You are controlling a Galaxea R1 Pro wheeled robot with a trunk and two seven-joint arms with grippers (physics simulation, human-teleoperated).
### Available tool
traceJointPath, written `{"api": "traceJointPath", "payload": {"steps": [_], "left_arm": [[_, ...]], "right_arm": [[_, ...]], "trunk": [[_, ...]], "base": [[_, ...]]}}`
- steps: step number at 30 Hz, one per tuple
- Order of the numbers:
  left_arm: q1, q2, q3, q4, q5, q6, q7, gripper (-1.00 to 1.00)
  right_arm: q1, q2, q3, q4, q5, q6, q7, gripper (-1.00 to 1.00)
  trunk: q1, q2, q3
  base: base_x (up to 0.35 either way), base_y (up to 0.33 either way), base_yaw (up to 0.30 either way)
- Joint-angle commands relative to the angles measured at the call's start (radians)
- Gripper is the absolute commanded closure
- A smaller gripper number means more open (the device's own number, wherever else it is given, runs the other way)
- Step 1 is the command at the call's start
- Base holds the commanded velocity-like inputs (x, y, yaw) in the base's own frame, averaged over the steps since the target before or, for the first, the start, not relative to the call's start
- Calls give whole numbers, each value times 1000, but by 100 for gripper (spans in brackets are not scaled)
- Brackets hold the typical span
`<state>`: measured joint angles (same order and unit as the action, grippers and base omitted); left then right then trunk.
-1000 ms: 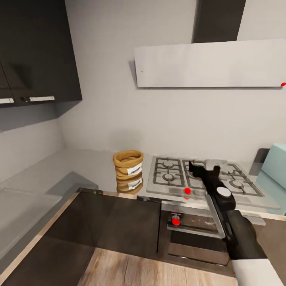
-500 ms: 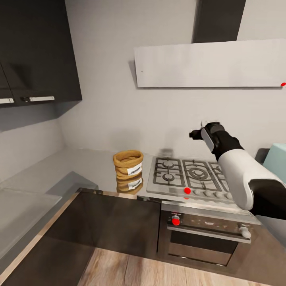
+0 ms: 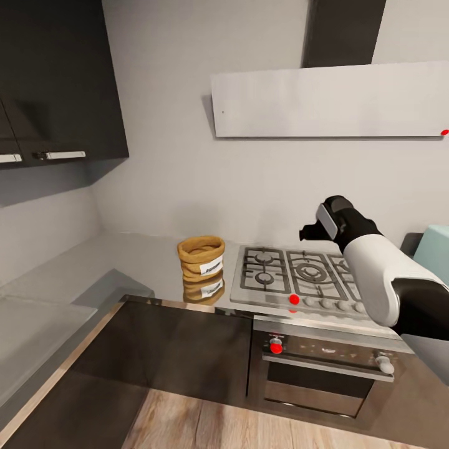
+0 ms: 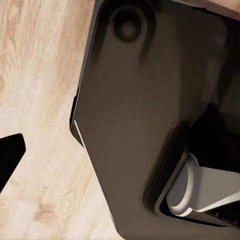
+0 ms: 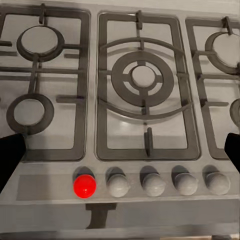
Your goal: In the kitchen, take the popcorn bag from the countertop, put it into the microwave, and heat it until the popcorn is cooked so the cooked popcorn ends up inside the bag.
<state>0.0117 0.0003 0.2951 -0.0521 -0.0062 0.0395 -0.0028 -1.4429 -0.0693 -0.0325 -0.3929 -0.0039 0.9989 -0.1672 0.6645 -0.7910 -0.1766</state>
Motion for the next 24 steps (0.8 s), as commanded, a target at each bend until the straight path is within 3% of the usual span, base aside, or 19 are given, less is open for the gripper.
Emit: {"api": "traceJointPath", "payload": {"steps": [1,10,24], "left_arm": [[1,0,4,-3,-1,4,0,-100],[1,0,4,-3,-1,4,0,-100],[1,0,4,-3,0,5,0,-100]], "right_arm": [[-1,0,-7,0,-1,5,-3,-100],[-1,1,-52,0,-1,6,-3,-100],[-1,4,-55,16,-1,6,-4,-100]], "trunk": [[0,-1,-1],[0,-1,-1],[0,-1,-1]], "base": [[0,0,0],[0,0,186],[0,0,251]]}}
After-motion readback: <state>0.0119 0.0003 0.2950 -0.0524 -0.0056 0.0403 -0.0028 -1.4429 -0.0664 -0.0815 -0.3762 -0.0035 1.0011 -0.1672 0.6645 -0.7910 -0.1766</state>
